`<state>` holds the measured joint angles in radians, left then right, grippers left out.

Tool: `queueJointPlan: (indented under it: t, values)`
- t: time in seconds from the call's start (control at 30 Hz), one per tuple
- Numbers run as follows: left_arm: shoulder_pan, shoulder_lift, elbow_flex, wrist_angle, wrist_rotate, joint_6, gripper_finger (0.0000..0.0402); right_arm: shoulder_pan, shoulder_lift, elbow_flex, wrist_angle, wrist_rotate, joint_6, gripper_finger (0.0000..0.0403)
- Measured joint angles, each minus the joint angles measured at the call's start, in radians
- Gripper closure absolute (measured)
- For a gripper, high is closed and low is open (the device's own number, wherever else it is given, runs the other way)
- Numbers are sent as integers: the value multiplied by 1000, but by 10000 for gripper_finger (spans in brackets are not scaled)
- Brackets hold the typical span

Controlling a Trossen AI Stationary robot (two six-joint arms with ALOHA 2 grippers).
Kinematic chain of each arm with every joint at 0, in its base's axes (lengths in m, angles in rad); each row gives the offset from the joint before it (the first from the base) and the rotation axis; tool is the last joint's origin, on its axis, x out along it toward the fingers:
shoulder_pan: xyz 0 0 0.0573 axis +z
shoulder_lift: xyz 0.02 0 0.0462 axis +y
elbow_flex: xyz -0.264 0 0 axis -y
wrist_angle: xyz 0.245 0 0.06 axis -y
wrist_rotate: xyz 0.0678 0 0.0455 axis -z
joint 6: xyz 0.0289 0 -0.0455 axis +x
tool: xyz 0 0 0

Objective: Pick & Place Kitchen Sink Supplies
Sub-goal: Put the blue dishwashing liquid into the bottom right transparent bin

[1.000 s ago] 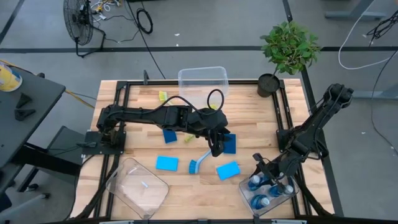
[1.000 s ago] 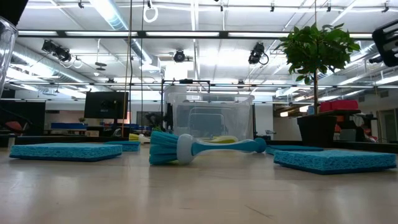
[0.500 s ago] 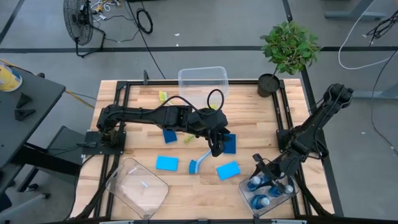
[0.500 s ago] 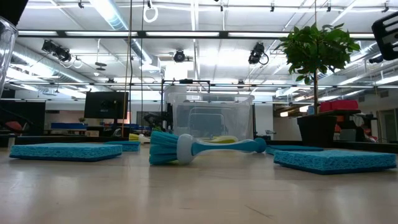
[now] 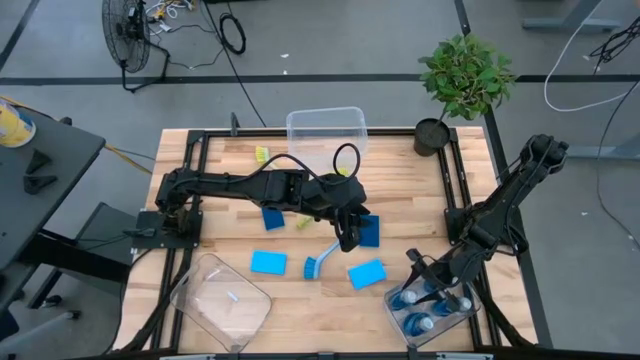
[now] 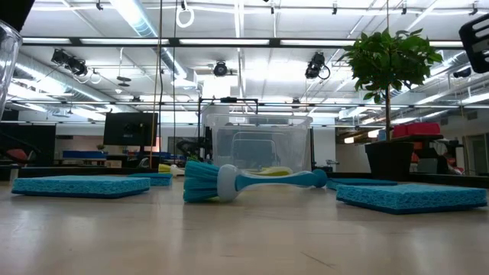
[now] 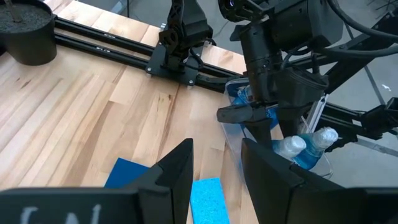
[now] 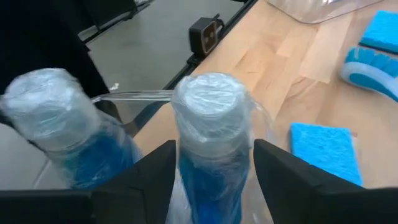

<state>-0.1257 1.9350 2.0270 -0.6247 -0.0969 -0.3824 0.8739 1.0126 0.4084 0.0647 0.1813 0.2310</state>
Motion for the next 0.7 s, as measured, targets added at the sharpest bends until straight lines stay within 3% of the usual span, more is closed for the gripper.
queueJointPlan:
  t: [0.3, 0.7]
  values:
    - [0, 0, 0, 0, 0, 1, 262, 0, 0, 0, 60, -89, 56, 185]
    - [0, 0, 0, 0, -8, 2, 262, 1, 0, 0, 103, -6, 23, 185]
